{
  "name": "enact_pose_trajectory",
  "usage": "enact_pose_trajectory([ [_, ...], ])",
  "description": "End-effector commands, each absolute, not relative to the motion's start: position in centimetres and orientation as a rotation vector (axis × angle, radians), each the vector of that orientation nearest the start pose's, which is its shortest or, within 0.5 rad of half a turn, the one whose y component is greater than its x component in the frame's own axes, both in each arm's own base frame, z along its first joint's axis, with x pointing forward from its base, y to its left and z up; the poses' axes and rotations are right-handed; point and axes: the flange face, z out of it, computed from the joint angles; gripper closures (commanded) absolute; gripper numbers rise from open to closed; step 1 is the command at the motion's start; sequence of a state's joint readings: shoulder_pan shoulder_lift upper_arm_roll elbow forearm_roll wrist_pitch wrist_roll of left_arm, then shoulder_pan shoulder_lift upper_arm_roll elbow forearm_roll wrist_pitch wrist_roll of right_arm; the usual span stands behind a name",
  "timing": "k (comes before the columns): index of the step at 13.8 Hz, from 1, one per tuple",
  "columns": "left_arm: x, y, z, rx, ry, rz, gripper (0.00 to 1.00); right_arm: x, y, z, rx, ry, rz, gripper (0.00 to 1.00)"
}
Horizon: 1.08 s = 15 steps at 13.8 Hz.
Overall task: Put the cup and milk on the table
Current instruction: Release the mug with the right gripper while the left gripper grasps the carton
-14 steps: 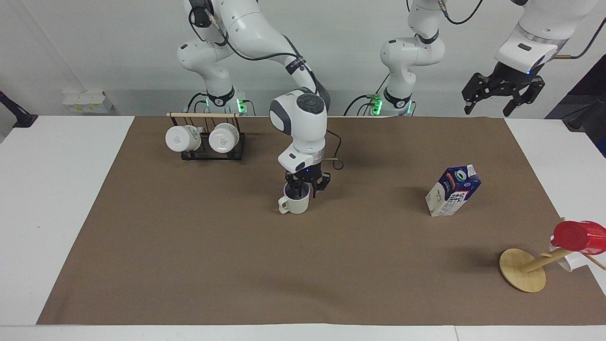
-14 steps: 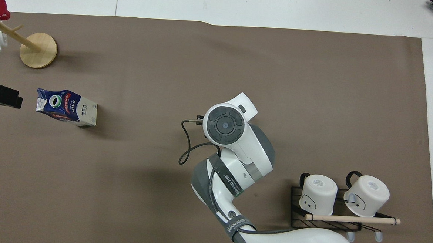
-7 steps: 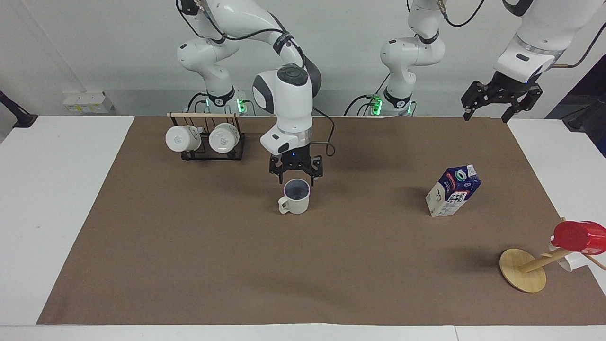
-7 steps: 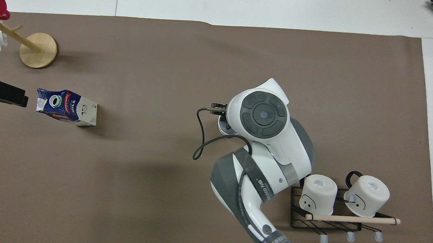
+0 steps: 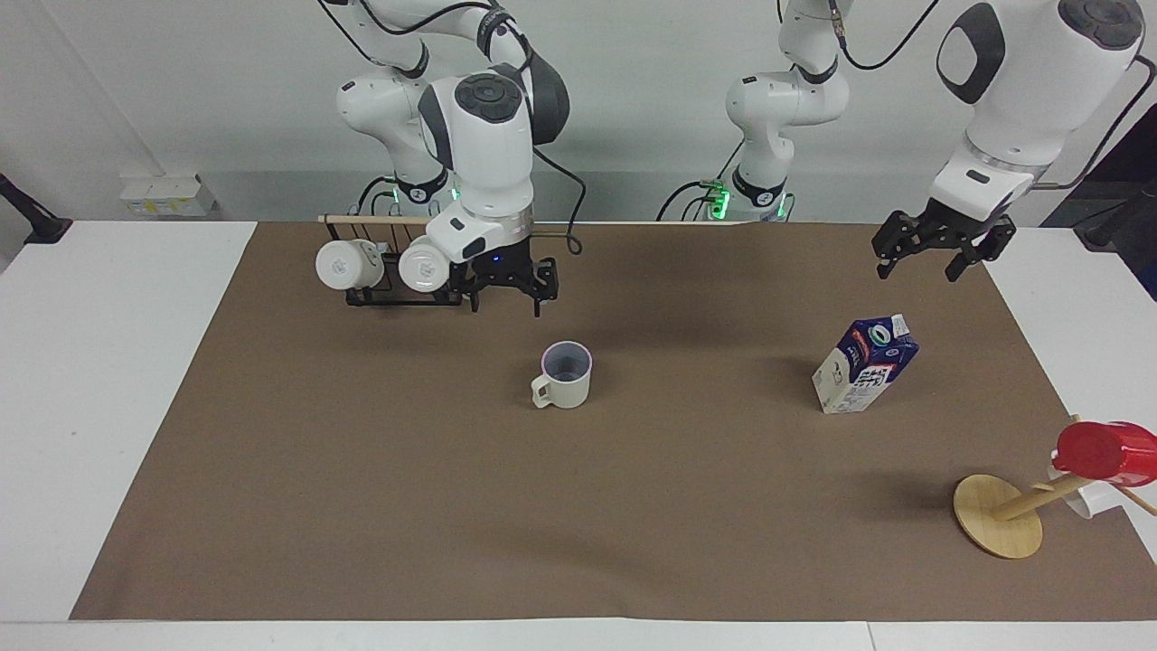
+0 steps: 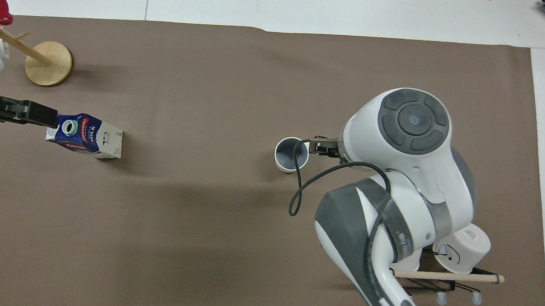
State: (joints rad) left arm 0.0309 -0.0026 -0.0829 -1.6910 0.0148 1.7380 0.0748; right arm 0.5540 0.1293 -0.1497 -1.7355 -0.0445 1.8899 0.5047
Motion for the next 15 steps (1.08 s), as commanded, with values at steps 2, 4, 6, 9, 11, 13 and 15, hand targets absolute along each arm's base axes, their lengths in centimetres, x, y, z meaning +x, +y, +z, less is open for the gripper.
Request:
enact_pose_trajectory([
  [2, 56.6, -2.5, 54.3, -3.127, 0.198, -0.139, 0.00, 54.8, 17.6, 52.0, -3.181, 0.064, 0.052, 0.00],
  [4, 56.9, -2.3, 52.1, -3.127, 0.191, -0.163, 0.00, 54.5, 13.7, 53.3, -3.181, 0.031, 0.103, 0.00],
  [6, 57.2, -2.2, 50.6, -3.128, 0.188, -0.166, 0.00, 54.5, 9.9, 54.9, -3.170, 0.007, 0.088, 0.00],
  [9, 57.8, -1.6, 49.0, -3.130, 0.171, -0.173, 0.00, 54.0, 4.3, 56.8, -3.156, 0.001, 0.074, 0.00],
  [11, 57.8, -1.5, 48.2, -3.131, 0.171, -0.169, 0.00, 53.6, 1.1, 57.8, -3.151, 0.011, 0.061, 0.00],
  [13, 57.5, -1.5, 47.2, -3.132, 0.172, -0.150, 0.00, 52.8, -2.3, 58.3, -3.140, -0.005, 0.095, 0.00],
  [15, 57.4, -1.6, 46.3, -3.131, 0.176, -0.164, 0.00, 52.4, -4.5, 59.2, -3.138, -0.008, 0.069, 0.00],
])
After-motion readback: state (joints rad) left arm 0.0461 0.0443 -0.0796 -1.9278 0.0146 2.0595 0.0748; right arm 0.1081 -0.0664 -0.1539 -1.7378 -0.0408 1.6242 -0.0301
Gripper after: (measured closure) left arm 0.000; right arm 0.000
